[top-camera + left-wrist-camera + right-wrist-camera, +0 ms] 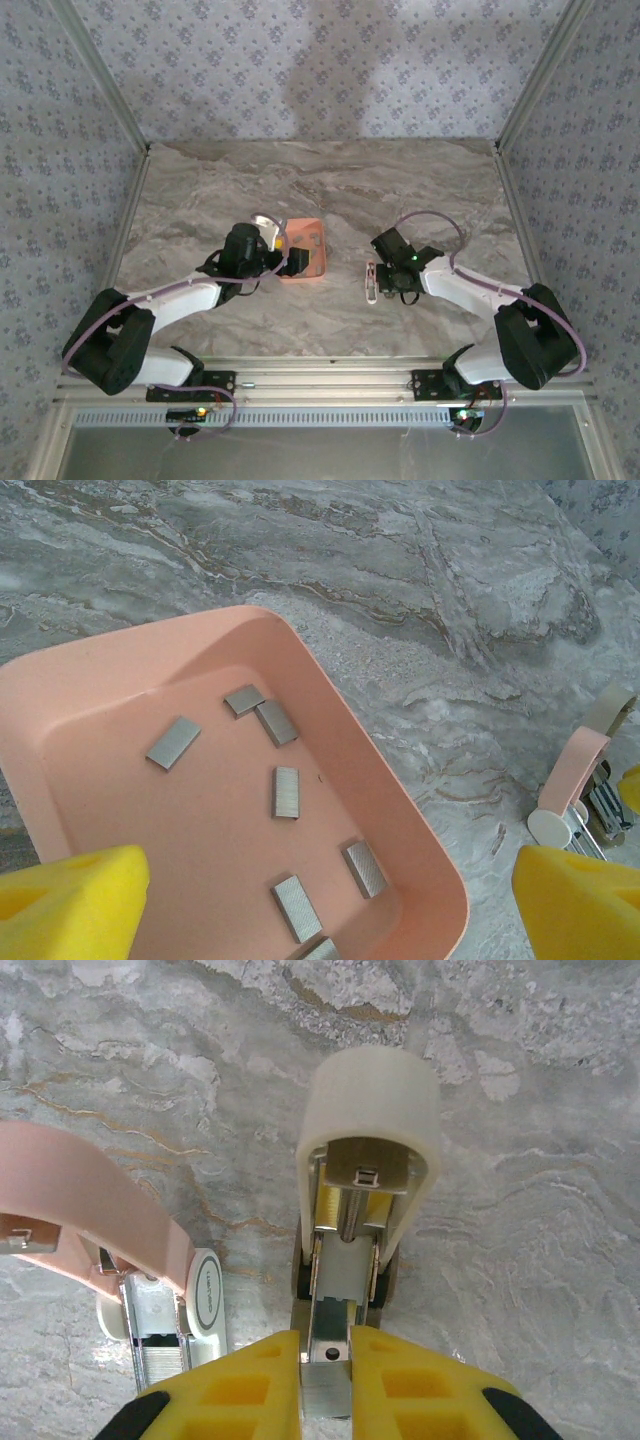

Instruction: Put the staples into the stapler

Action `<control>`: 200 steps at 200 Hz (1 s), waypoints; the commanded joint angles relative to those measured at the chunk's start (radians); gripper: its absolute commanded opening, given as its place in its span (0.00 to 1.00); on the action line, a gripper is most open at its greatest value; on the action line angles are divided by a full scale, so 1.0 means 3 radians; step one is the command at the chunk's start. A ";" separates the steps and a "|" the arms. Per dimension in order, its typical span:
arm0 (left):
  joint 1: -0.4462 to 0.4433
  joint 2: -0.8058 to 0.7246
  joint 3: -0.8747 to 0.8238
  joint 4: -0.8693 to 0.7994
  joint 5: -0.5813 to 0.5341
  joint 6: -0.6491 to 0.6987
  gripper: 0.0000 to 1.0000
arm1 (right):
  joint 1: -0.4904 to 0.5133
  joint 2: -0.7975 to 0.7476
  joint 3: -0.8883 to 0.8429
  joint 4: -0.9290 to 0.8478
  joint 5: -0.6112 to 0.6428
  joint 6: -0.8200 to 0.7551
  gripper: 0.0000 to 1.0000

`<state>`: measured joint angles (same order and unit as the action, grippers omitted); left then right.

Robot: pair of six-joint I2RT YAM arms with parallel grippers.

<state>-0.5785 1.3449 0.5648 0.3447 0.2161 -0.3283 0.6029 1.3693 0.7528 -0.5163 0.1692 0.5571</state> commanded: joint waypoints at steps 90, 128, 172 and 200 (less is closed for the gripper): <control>-0.0021 -0.0062 0.0014 0.0013 -0.0028 0.0082 0.93 | 0.0021 0.0119 -0.0015 -0.0015 0.0031 0.0077 0.16; -0.0022 -0.0050 0.0020 0.0013 -0.0025 0.0082 0.93 | 0.0030 0.0119 -0.0065 -0.0021 0.0070 0.0188 0.16; -0.0025 -0.0051 0.0020 -0.0001 -0.0015 0.0096 0.93 | 0.0055 0.0119 -0.0096 -0.0031 0.0138 0.0214 0.16; -0.0022 -0.0050 0.0025 0.0002 -0.0019 0.0097 0.93 | 0.0081 0.0119 -0.0106 -0.0056 0.0189 0.0285 0.16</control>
<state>-0.5781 1.3445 0.5648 0.3408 0.2157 -0.3214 0.6155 1.3972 0.7395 -0.4995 0.1921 0.6022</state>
